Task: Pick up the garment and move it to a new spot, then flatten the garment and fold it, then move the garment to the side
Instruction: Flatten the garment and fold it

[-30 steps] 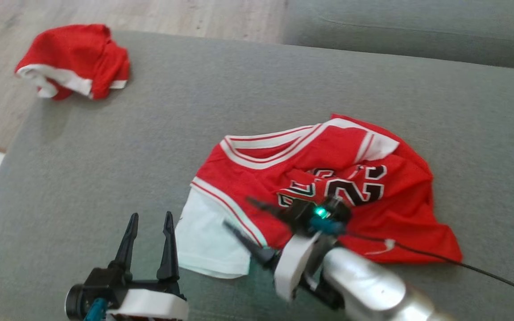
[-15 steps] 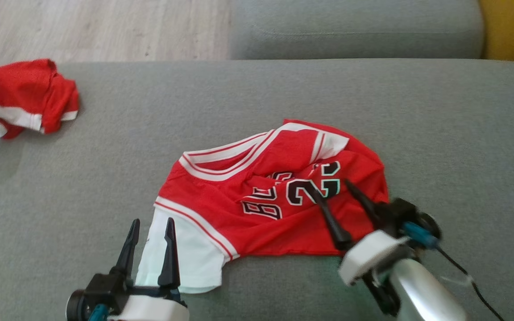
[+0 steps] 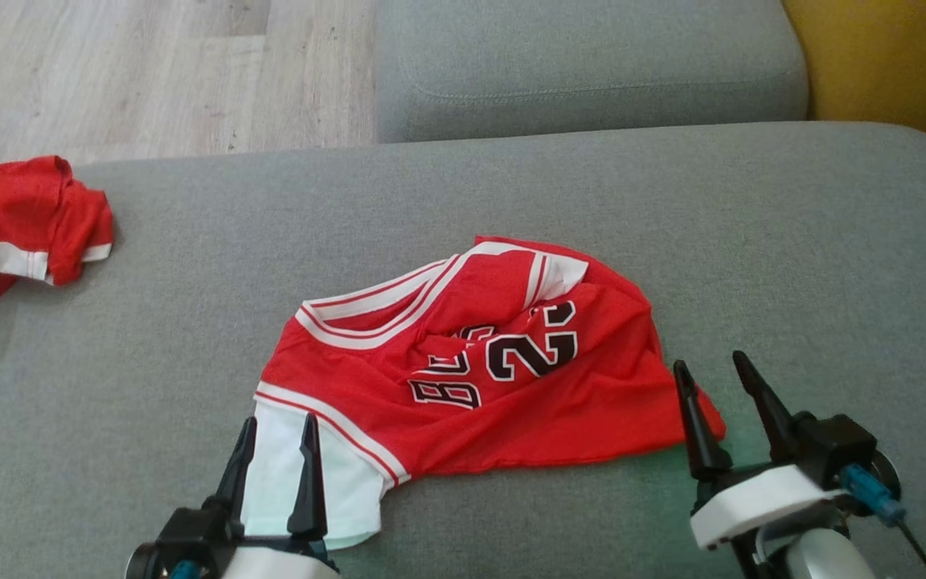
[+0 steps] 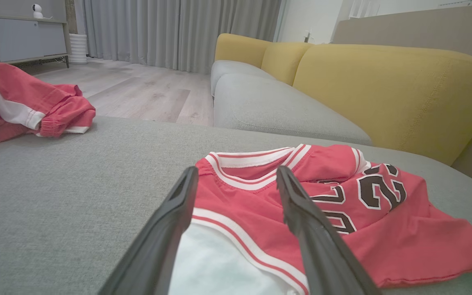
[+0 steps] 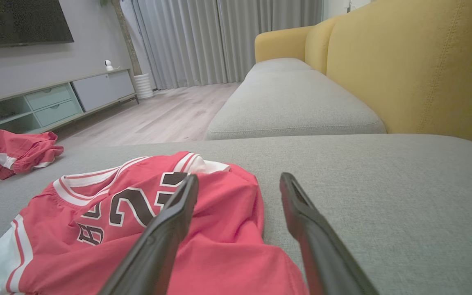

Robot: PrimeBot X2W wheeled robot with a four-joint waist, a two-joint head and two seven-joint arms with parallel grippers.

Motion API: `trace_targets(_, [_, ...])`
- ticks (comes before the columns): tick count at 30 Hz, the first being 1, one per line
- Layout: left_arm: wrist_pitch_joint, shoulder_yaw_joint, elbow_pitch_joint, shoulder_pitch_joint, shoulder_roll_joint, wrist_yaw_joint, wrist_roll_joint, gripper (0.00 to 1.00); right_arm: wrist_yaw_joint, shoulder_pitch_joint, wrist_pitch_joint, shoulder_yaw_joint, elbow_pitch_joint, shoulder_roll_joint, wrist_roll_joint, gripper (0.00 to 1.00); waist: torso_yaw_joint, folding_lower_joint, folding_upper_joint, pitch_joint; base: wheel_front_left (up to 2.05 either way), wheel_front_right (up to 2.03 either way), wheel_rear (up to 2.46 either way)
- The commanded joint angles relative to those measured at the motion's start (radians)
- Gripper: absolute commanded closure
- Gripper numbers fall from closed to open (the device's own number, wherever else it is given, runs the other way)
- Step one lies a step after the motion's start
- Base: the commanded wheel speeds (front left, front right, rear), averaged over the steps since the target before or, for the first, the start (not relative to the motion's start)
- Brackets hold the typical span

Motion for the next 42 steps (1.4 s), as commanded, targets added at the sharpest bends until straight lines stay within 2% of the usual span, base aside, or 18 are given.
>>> trace_targets(1, [-0.008,0.034,-0.023,-0.020,0.010,-0.003,-0.006,0.00,0.004,-0.016,0.004,0.007,-0.049,0.002,-0.008,0.00,-0.001,0.0001,0.0000,-0.007,0.00,0.00,0.00])
trace_targets(18, [-0.009,0.036,-0.018,-0.018,0.018,0.009,-0.015,0.00,0.004,0.015,0.030,-0.018,-0.084,0.002,0.003,0.00,0.003,0.0001,0.0000,-0.016,0.00,0.00,0.00])
trace_targets(21, [-0.001,0.046,-0.011,-0.013,0.020,0.027,-0.018,0.00,0.004,0.017,0.033,-0.016,-0.085,0.002,0.004,0.00,0.003,0.0001,0.0000,-0.014,0.00,0.00,0.00])
trace_targets(30, [0.199,0.076,0.038,0.048,0.035,0.108,-0.061,0.00,0.004,0.022,0.040,-0.023,-0.081,0.002,0.001,0.00,0.005,0.0001,0.0000,0.002,0.00,0.00,0.00])
trace_targets(33, [0.231,0.081,0.040,0.057,0.034,0.128,-0.070,0.00,0.004,0.019,0.040,-0.024,-0.079,0.002,0.002,0.00,0.005,0.0001,0.0000,0.006,0.00,0.00,0.00])
trace_targets(42, [0.273,0.079,0.108,0.019,0.025,0.123,-0.103,0.00,0.004,0.018,0.061,-0.039,-0.044,0.002,0.001,0.00,-0.009,0.0001,0.0000,0.013,0.00,0.00,0.00])
